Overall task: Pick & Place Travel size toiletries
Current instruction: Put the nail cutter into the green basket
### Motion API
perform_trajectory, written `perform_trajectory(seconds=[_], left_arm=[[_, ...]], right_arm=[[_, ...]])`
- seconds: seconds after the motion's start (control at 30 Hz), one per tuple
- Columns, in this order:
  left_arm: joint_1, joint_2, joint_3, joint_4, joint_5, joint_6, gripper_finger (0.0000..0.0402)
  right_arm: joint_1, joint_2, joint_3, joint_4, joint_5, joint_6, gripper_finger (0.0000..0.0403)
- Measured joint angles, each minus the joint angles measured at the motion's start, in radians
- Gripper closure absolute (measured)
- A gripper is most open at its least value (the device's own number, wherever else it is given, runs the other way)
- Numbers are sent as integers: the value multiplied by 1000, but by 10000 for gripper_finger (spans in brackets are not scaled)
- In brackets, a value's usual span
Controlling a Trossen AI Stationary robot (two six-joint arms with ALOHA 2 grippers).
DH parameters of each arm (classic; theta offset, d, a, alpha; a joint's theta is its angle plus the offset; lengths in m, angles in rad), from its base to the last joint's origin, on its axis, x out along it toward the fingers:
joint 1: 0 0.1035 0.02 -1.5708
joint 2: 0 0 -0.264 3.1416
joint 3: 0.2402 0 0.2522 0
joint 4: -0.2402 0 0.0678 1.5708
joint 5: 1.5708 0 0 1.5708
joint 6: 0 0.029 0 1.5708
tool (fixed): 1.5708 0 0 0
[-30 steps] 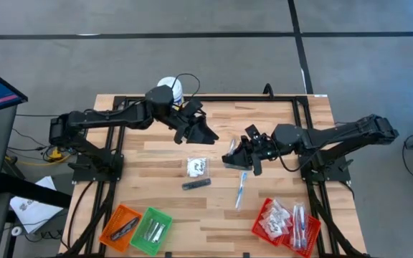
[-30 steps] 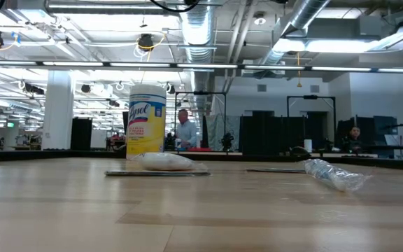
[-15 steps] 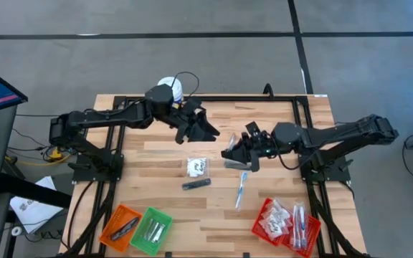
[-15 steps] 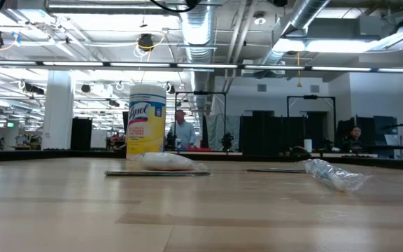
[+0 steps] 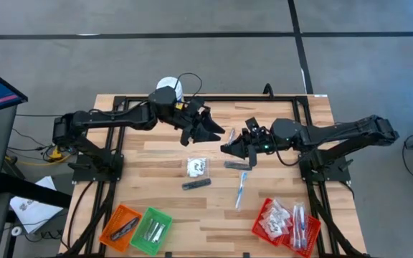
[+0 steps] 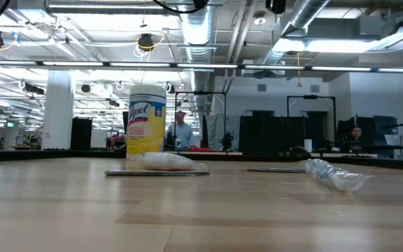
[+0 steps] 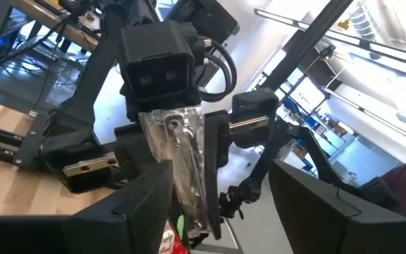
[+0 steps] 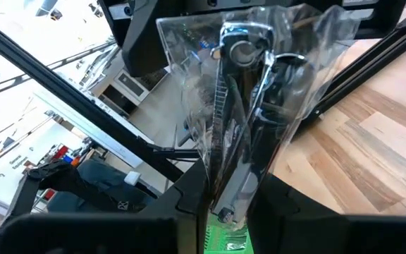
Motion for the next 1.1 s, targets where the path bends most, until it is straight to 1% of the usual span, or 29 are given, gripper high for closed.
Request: perform_trajectory(seconds=[0.23,0.53,1.1], left_arm=[[0,15,-1,-8,10,-6,158],[-39,47,-1,-10,30,-27,156],[-26,48,-1,-8,2,1,156]], right_arm=[[0,0,0,0,-1,-6,342],[9,0,0,-7,-20,-16,342],[9,0,0,-55,-42,-8,342]])
